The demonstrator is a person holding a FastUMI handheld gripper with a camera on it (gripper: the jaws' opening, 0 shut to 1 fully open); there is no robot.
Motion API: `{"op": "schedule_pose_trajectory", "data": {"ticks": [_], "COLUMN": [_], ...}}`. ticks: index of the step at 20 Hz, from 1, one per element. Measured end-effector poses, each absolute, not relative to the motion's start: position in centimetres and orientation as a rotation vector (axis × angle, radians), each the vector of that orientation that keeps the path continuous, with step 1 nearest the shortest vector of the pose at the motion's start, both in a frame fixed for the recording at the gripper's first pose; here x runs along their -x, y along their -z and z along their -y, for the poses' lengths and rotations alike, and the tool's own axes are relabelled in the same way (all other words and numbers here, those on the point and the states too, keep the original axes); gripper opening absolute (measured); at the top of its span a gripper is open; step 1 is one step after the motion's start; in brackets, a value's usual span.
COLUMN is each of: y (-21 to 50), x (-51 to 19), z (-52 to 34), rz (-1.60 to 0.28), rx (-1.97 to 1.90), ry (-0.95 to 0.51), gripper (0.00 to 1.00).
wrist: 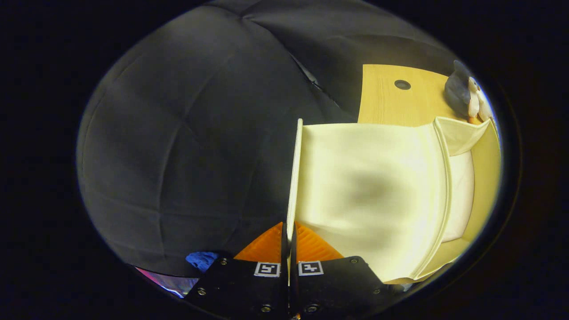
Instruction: Open the storage box then place both shoes into the box .Put the left shoe in first, then the right shoe, with the right side of both shoes facing outward in a uniform manner.
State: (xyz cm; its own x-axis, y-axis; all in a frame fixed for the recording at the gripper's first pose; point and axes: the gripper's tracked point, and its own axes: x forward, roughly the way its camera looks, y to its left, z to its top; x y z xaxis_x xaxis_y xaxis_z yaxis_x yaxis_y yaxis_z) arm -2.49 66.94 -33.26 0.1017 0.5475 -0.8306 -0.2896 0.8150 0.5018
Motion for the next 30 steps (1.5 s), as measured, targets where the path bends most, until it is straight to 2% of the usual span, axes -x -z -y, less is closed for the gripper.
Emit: {"op": "schedule_pose_trajectory", "data": {"ticks": [8, 10, 11, 14, 18, 22, 30], "y": [41.4, 41.6, 41.4, 39.2, 34.0, 29.2, 22.8], "x": [3.1, 3.1, 3.0, 2.3, 1.4, 0.3, -3.5], "z": [-66.2, -66.5, -66.3, -65.5, -63.4, -58.9, -47.8], "rz": [-1.379, -1.371, -1.365, -1.322, -1.243, -1.178, -1.065], "rx": [-0.117, -0.123, -0.105, -0.062, -0.04, -0.009, -0.055], "ry": [-0.537, -0.556, -0.562, -0.597, -0.675, -0.702, -0.627], "gripper": [0.01, 0.07, 0.17, 0.35, 0.7, 0.72, 0.72]}}
